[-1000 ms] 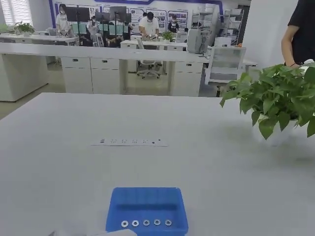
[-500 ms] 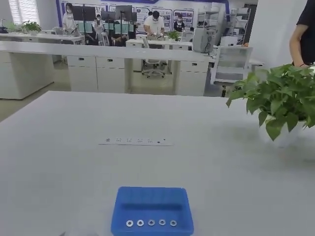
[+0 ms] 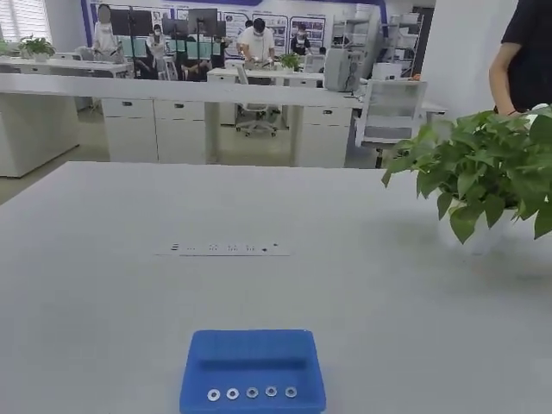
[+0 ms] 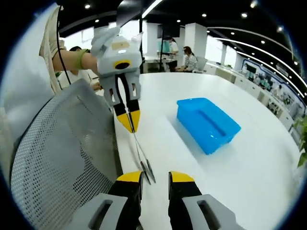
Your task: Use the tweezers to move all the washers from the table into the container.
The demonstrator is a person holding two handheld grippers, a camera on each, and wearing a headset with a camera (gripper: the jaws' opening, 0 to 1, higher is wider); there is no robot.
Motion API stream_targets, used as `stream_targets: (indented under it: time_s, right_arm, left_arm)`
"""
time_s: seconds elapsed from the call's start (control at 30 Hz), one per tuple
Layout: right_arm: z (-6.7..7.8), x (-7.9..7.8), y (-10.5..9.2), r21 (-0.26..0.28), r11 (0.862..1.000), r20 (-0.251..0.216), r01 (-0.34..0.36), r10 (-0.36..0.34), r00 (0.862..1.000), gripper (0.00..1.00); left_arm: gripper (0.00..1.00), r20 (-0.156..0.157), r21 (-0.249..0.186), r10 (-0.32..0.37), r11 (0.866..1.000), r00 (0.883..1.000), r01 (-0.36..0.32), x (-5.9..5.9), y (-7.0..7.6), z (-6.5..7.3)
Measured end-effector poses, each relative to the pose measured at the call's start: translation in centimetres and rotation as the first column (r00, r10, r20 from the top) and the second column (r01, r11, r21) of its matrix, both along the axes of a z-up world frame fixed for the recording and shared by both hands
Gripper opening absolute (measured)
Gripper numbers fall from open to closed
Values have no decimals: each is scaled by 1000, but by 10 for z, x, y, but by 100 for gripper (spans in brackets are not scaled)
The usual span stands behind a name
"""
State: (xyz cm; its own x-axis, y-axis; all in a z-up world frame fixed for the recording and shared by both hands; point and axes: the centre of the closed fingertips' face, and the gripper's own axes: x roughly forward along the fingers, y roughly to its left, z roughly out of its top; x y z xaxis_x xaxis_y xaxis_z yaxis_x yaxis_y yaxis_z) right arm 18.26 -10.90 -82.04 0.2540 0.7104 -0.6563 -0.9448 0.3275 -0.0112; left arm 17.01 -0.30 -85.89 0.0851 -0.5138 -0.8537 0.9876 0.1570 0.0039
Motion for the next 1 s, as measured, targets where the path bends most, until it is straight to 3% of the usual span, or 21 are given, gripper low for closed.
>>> stream_targets:
  time_s: [0.13,0.17,0.27,0.33,0.37,0.43,0.53,0.63,0.7,0.8,0.87,1.0]
  right_arm:
    - [18,7,-20,54,993,21,105,-106,994,23]
    - [20,3,-27,62,993,21,101,-103,994,26]
    - [19,4,-46,80,981,28,176,-179,983,28]
    - [18,5,-57,127,958,-6,258,-259,966,28]
    - [21,7,-58,165,939,-23,302,-302,953,29]
    - [28,10,-55,197,932,2,305,-312,950,32]
    - [36,17,-53,202,931,72,303,-323,944,33]
    - [38,19,-51,246,916,65,317,-342,937,38]
    - [37,18,-52,245,916,71,317,-343,937,42]
    - [35,19,-52,242,920,118,309,-344,932,46]
    - [34,20,-54,241,919,117,311,-346,931,48]
    - [40,23,-56,270,906,131,326,-370,920,49]
  left_arm:
    - [0,14,49,-11,999,1000,10,2,6,-4]
    - [0,18,70,-15,997,1000,14,3,9,-6]
    - [0,23,108,-32,994,999,29,4,14,-10]
    - [0,17,130,-39,991,999,36,4,17,-13]
    - [0,16,138,-42,990,999,39,4,18,-14]
    - [0,13,163,-57,985,998,54,4,20,-16]
    - [0,16,189,-72,980,997,68,7,22,-18]
    - [0,13,210,-83,975,996,78,9,22,-19]
    - [0,4,226,-87,971,996,83,8,22,-20]
    - [0,-1,246,-96,965,995,93,8,24,-22]
    - [0,-4,258,-101,961,995,99,8,25,-22]
    - [0,-18,285,-105,953,994,106,8,26,-25]
